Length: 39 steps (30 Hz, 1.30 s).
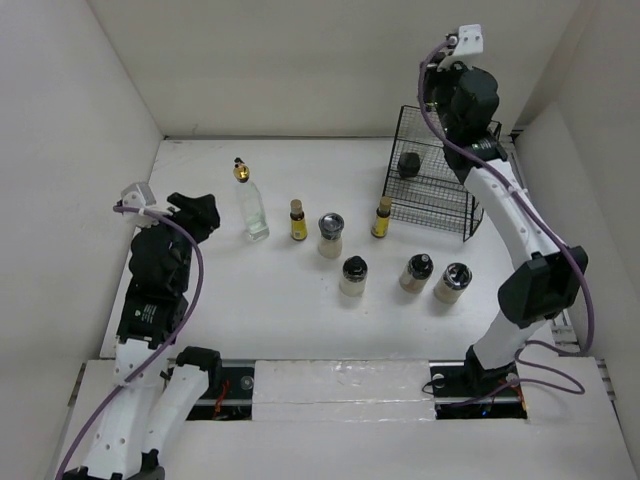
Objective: Organize the condiment bottles
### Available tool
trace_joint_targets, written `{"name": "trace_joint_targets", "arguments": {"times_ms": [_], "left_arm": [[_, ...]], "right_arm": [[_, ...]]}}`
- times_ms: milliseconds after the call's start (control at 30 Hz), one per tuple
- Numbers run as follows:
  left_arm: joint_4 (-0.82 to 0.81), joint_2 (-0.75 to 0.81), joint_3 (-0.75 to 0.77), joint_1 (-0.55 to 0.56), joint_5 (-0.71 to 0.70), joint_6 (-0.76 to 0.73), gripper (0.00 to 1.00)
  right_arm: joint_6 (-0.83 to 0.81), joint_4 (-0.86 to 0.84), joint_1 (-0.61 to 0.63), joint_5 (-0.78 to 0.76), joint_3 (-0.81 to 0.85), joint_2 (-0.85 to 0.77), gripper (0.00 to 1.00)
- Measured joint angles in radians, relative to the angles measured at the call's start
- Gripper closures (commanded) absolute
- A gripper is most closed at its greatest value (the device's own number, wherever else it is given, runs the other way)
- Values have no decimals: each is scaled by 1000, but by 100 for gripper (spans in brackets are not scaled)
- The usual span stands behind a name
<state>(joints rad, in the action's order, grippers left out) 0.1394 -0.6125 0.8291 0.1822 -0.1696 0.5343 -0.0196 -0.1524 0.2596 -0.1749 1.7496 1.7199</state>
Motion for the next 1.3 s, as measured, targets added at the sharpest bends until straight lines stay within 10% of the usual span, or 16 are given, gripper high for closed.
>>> {"name": "trace_joint_targets", "arguments": {"times_ms": [133, 233, 333, 467, 1100, 1300], "left_arm": [[46, 40, 3, 0, -150, 51, 83], [58, 74, 3, 0, -205, 59, 84], [48, 101, 4, 0, -213, 58, 74], [39, 63, 4, 0, -188, 46, 44], [26, 39, 4, 0, -115, 31, 36], [22, 40, 4, 0, -103, 30, 36]], "right_arm": [[-59, -34, 116, 288, 4, -32, 97], [-95, -35, 237, 473, 4, 10, 61], [-137, -21, 341, 634, 2, 85, 23], [-183, 19, 431, 760, -12, 158, 14], [-193, 107, 509, 765, 444, 617, 17], [-107, 51, 528, 732, 509, 686, 72]]}}
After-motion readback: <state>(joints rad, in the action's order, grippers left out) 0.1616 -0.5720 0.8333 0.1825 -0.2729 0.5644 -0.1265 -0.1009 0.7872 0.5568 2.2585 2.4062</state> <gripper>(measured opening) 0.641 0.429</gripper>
